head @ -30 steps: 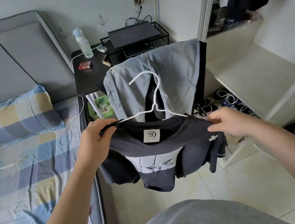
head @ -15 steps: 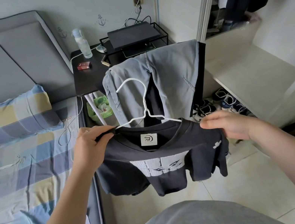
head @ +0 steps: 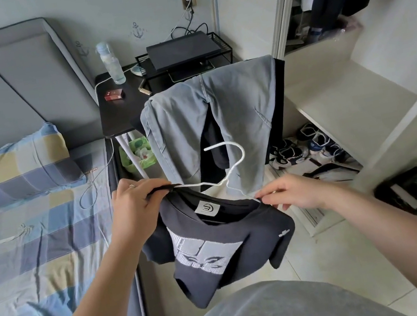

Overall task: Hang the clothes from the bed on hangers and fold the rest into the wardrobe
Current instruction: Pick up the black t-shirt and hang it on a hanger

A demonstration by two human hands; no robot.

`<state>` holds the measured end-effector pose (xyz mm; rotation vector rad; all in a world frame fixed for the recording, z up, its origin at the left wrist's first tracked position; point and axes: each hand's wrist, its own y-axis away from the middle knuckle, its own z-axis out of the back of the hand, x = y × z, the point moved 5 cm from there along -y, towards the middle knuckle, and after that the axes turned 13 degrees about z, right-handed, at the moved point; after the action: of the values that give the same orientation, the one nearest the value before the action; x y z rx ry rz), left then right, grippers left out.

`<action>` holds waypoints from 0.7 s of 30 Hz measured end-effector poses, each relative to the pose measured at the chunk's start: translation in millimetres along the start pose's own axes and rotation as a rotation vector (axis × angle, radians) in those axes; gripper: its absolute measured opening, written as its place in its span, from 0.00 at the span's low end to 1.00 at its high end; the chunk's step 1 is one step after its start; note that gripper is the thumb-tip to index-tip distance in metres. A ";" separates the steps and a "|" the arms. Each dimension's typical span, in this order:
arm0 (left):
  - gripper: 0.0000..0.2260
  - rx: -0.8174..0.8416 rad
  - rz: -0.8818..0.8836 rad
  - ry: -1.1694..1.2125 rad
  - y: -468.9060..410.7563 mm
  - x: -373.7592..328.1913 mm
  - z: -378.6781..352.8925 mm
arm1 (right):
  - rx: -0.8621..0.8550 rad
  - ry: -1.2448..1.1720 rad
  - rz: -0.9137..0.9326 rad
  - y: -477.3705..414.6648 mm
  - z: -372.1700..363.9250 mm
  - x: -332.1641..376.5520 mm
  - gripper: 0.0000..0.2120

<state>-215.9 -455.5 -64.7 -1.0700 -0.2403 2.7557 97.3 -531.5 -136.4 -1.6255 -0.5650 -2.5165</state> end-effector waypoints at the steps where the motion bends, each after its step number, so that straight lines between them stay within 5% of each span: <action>1: 0.10 -0.010 0.006 -0.001 -1.1 1.6 1.9 | 0.022 -0.023 -0.016 -1.2 -1.3 -0.3 0.10; 12: 0.09 -0.053 -0.064 -0.047 2.5 6.5 5.4 | 0.240 -0.364 -0.124 -8.7 -12.5 -5.4 0.07; 16: 0.07 -0.085 -0.089 -0.121 3.7 9.2 4.1 | 0.059 -0.225 -0.081 -10.3 0.6 -1.6 0.04; 21: 0.11 0.098 -0.033 -0.072 3.2 12.4 -8.4 | -0.340 0.247 0.005 -8.2 27.1 13.8 0.09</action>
<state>-219.6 -455.2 -79.6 -0.9350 -0.1305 2.7481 112.5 -512.6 -116.2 -1.3614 -0.1109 -2.8733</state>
